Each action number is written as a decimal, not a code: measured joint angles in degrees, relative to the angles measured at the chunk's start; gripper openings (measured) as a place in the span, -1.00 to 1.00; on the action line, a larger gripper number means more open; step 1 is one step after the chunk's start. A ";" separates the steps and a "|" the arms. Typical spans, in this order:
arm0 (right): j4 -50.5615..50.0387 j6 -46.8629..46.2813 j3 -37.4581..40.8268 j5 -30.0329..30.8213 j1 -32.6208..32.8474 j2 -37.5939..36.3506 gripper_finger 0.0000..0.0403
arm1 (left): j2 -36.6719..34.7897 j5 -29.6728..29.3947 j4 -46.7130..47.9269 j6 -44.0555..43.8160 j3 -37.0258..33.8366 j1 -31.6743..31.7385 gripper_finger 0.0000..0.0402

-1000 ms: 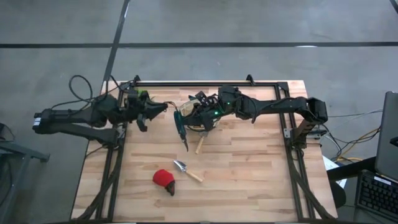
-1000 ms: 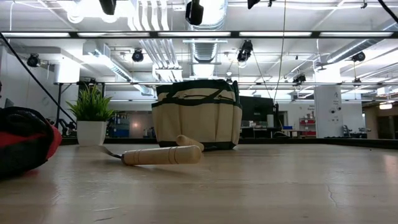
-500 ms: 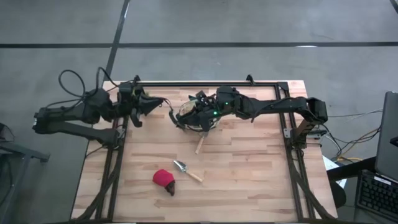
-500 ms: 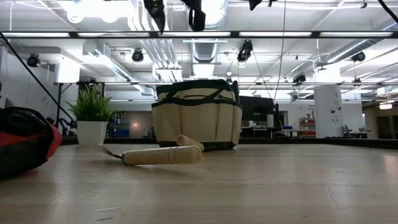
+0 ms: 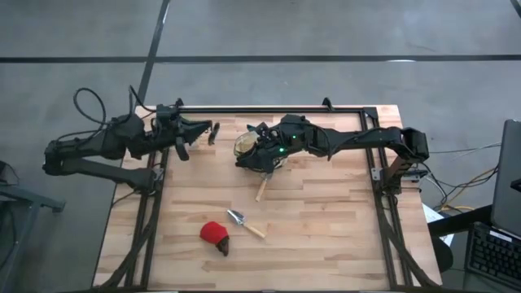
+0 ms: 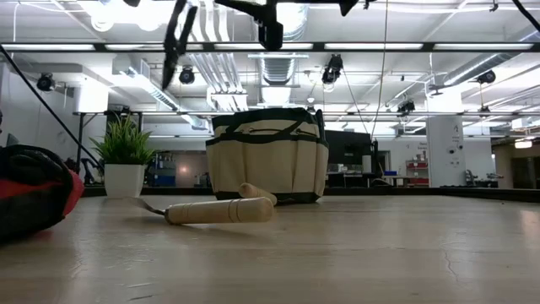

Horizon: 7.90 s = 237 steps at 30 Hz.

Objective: Pick & Place Garden tools in Gardening bag
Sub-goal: Put the green shear scissors into the brown gardening bag

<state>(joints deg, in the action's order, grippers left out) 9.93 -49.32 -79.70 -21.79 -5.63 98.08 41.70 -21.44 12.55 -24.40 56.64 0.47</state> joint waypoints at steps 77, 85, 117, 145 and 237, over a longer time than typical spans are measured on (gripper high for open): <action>5.29 2.27 0.08 -2.22 0.98 -0.20 0.12 | 12.95 -1.29 -7.95 -1.30 -3.43 7.34 -0.93; 5.30 3.06 0.11 -2.06 0.98 -0.20 0.12 | 12.90 -0.88 -6.70 -7.15 -3.41 7.32 -0.93; 5.29 3.04 0.22 -2.15 0.98 -0.20 0.12 | 15.54 1.08 -28.96 -10.95 -14.06 7.93 -0.93; 5.35 2.80 0.22 -2.22 0.98 -0.20 0.12 | 23.01 4.56 -44.98 -13.25 -15.00 8.22 -0.93; 5.28 0.04 0.22 -2.46 0.09 -0.20 0.12 | 30.18 7.23 -95.89 -29.91 -36.26 8.85 -0.94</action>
<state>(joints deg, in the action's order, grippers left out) 15.21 -49.28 -79.48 -24.25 -5.54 97.89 71.88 -14.21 -83.33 -54.31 20.38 9.32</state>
